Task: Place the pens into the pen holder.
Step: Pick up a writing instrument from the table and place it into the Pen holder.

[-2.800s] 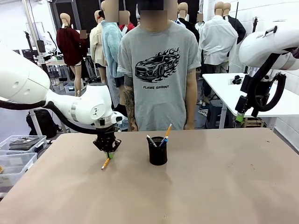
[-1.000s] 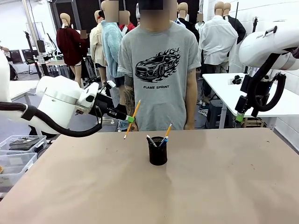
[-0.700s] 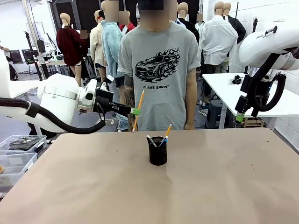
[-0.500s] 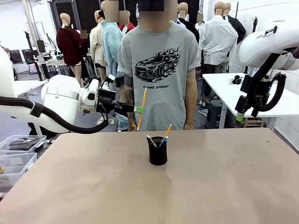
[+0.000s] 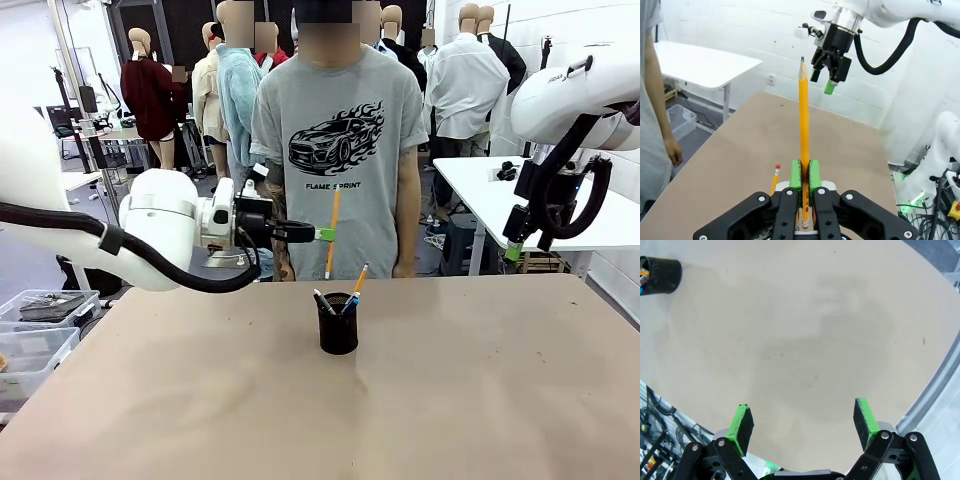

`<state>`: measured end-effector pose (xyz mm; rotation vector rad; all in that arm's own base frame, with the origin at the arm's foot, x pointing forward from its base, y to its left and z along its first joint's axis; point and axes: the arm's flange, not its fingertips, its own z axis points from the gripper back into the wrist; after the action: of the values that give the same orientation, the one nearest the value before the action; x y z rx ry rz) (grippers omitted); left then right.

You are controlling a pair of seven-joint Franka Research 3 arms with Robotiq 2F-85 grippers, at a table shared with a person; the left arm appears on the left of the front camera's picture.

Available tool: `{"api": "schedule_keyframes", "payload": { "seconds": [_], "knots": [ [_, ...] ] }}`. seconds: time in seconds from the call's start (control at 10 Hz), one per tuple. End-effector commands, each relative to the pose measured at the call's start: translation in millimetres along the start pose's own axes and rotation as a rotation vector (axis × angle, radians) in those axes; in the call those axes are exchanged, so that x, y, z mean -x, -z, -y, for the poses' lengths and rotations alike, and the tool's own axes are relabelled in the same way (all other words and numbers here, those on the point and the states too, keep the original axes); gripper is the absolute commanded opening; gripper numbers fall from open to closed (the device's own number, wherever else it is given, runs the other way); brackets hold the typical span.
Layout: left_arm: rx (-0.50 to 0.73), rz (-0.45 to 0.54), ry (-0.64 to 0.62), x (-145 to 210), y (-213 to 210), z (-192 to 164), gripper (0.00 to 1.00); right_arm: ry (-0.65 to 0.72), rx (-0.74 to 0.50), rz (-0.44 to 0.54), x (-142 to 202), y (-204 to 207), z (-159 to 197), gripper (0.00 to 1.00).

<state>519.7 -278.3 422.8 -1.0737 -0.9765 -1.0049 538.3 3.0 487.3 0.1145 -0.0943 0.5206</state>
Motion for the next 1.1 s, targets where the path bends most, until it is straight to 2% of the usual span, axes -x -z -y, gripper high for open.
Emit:
{"api": "schedule_keyframes", "payload": {
  "seconds": [0.0, 0.4, 1.0],
  "knots": [
    [-0.003, 0.032, 0.036, 12, 16, -9, 0.00, 0.000, 0.005, 0.008, -1, 0, 1, 1.00],
    [-0.012, 0.005, 0.062, 33, 28, -23, 0.00, 0.000, 0.005, 0.008, -1, 0, 1, 1.00],
    [0.056, -0.060, 0.091, 64, 42, -34, 0.00, 0.000, 0.005, 0.008, -1, 0, 1, 1.00]
  ]
}}
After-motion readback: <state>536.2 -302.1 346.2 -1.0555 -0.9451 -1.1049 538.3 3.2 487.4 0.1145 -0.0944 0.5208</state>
